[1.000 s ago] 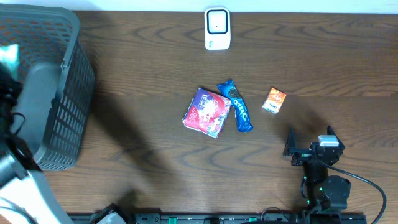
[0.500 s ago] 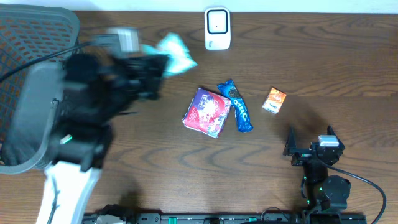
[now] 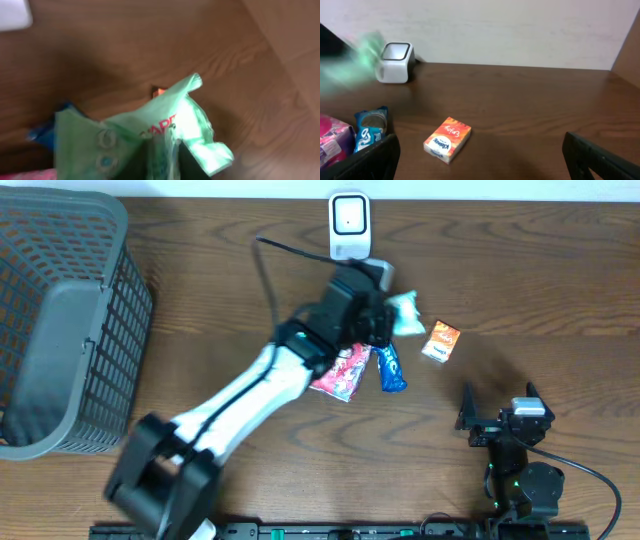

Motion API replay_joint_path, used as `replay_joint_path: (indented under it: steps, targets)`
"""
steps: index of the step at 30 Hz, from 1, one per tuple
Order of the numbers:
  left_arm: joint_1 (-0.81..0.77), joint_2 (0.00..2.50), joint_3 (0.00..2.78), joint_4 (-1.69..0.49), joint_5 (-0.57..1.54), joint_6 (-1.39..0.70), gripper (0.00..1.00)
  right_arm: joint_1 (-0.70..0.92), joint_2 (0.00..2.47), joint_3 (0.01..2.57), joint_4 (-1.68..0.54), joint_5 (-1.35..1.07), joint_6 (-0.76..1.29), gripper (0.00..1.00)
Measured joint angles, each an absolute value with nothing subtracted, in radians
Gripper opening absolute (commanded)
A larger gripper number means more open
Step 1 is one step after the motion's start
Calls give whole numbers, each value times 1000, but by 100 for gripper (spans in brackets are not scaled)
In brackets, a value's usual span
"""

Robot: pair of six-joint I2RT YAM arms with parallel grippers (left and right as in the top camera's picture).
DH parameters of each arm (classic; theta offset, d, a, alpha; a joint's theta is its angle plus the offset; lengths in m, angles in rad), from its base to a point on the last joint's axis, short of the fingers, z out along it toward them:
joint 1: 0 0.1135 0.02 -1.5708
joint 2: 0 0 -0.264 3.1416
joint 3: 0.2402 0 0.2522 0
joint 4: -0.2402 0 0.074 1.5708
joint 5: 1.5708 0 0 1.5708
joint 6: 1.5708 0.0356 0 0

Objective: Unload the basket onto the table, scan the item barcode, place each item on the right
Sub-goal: 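Place the green wipes pack beside the Oreo pack and release, then move the left gripper back toward the pink bag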

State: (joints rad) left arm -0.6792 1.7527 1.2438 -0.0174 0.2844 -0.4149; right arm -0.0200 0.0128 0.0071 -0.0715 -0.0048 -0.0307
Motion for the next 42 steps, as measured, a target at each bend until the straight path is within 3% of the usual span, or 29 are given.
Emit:
replay_joint_path:
  steps: [2, 4, 13, 15, 18, 24, 31, 36, 42]
  targets:
    - [-696, 1790, 1244, -5, 282, -422, 67, -20, 13, 7, -71, -5, -31, 99]
    - [-702, 1805, 1244, -3, 282, -431, 72, -20, 13, 7, -71, -5, -31, 99]
    - [-601, 1671, 1244, -60, 285, -442, 70, -20, 13, 7, -71, -5, -31, 99]
    - [-543, 1578, 1244, -109, 286, -443, 58, -20, 13, 7, -71, -5, -31, 99]
    - [-419, 1409, 1245, -223, 276, -447, 9, -20, 13, 7, -71, -5, -31, 99]
    - [-61, 1135, 1254, -531, 143, -444, 8, -20, 13, 7, -71, -5, -31, 99]
    - [336, 1045, 1253, -791, -17, -445, 7, -20, 13, 7, -71, -5, -31, 99]
    - [498, 1086, 1253, -838, -65, -445, 7, -20, 13, 7, -71, -5, -31, 99]
    - [566, 1182, 1253, -905, -85, -453, 8, -20, 13, 7, -71, -5, -31, 99]
